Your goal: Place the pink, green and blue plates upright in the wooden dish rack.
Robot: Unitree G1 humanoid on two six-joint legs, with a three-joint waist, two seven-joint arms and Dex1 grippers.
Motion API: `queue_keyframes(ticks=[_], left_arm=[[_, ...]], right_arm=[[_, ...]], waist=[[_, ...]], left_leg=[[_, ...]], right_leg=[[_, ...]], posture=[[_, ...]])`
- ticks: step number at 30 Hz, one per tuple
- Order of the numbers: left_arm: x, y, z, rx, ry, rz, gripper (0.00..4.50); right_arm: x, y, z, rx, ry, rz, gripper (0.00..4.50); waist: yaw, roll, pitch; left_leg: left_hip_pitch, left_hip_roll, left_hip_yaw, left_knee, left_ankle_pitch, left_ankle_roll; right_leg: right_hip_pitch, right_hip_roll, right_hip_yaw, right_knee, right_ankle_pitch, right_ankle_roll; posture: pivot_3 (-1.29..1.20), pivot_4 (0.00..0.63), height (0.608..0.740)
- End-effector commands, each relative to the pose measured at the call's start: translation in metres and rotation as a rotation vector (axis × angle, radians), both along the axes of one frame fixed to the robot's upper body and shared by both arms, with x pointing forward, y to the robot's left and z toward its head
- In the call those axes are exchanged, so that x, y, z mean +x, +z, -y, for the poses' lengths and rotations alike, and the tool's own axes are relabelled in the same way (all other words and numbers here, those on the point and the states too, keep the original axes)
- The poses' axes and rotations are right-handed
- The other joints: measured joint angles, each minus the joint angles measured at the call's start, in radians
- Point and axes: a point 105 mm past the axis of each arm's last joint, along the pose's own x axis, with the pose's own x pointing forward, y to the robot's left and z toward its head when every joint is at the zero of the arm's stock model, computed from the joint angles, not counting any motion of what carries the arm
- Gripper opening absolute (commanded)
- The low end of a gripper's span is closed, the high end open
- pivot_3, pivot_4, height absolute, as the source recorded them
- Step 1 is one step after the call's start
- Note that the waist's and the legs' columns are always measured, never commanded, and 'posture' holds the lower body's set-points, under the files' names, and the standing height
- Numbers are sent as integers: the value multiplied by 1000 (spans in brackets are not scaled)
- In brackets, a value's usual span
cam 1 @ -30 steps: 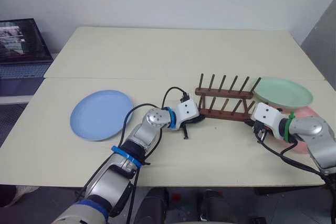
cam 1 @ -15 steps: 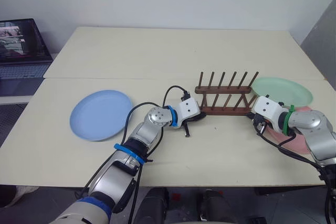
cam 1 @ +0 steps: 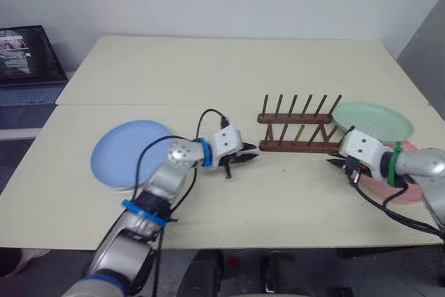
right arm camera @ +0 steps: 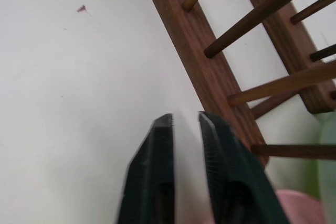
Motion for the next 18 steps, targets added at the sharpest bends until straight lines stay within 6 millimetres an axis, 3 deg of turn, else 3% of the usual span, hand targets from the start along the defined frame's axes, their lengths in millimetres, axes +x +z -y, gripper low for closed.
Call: queue_keyframes(ticks=[1, 4, 8, 10, 13, 18], left_arm=[[-20, 34, -25, -20, -43, 19, 2065], [-31, 44, -39, -4, -45, 5, 2933], [-46, 62, -38, -27, -99, 2, 3939], [-55, 73, -29, -58, -158, 6, 4447], [-68, 80, -18, -68, -247, 7, 4479], [-74, 93, 0, -98, -343, 47, 4479]], right_arm=[[-21, 26, -2, 20, 30, 5, 1955], [-34, 34, 2, 26, 22, -16, 3054], [-50, 44, 5, 58, 3, -36, 4420], [-58, 45, 9, 73, -20, -40, 4500], [-68, 37, 18, 68, -84, -60, 4500], [-65, 19, 41, 20, -280, 7, 4500]], waist=[[0, 0, 0], [1, 0, 0], [8, 0, 0], [9, 0, 0], [9, 0, 0], [6, 0, 0]], left_leg=[[0, 1, 0, 0, 0, 0], [1, 1, 0, 0, 0, 0], [0, 1, 1, 1, 0, 0], [0, 1, 1, 1, 0, 0], [-1, 2, 1, 1, 0, 0], [-1, 3, 3, 0, 0, 0]], right_leg=[[1, 0, 0, 0, 0, 0], [1, 0, -1, -1, -2, -4], [3, -2, 0, -3, -5, -1], [3, -2, 0, -3, -5, -1], [2, -2, -1, -4, -5, -2], [2, 0, -1, -4, -5, -1]], posture=[[0, 150, 740], [0, 150, 740], [0, 150, 740], [0, 150, 740], [0, 150, 740], [0, 150, 740]])
